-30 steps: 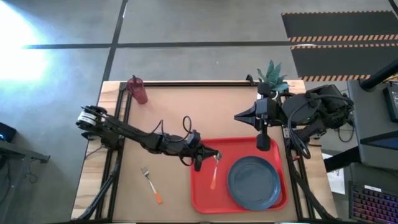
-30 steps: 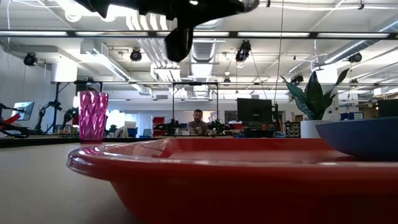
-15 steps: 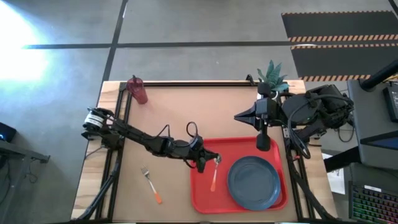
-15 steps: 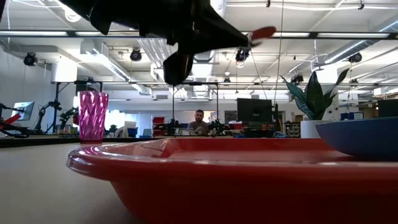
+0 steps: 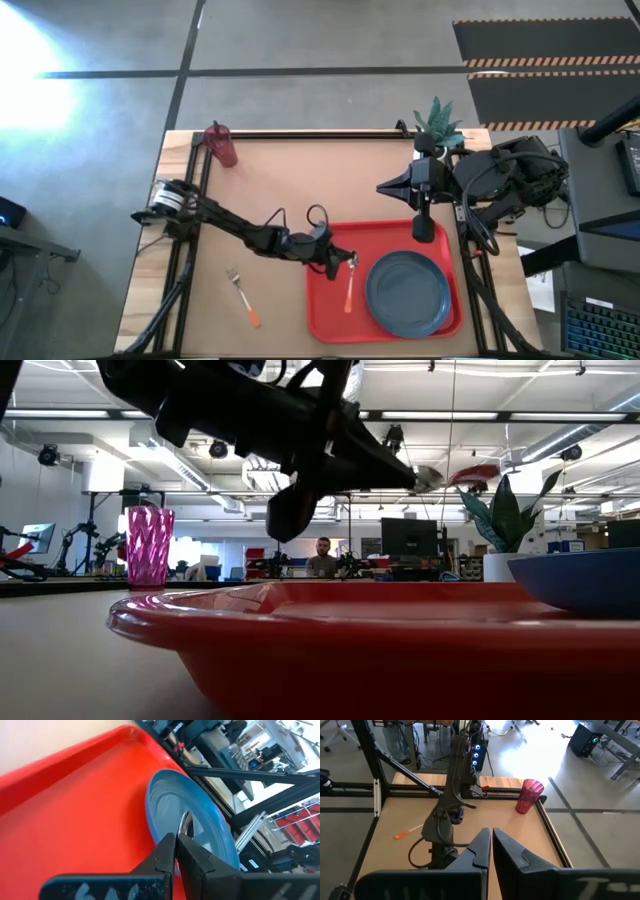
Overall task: Pick and place plate/cup/fork/spoon on tray
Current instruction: Put the orange spoon on the orange serving tray to the left of the blue plate
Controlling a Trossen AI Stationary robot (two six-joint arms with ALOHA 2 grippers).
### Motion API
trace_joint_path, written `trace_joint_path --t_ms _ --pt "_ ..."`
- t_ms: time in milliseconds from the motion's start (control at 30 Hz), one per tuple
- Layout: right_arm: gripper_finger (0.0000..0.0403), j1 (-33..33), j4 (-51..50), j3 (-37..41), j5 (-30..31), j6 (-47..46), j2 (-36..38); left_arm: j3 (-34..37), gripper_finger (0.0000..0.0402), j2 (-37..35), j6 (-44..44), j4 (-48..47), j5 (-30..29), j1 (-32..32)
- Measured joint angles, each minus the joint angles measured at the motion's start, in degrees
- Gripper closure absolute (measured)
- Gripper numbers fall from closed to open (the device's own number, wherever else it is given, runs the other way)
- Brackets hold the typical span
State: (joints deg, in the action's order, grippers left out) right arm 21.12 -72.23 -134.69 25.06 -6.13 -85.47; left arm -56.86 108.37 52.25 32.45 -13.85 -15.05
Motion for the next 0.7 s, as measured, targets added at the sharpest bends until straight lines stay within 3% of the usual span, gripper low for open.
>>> trace_joint_path --t_ms 700 --pt "0.0394 0.0 -1.16 0.02 0.0 -0.03 0.0 -3.65 0.0402 7.0 5.74 0.17 1.19 -3.04"
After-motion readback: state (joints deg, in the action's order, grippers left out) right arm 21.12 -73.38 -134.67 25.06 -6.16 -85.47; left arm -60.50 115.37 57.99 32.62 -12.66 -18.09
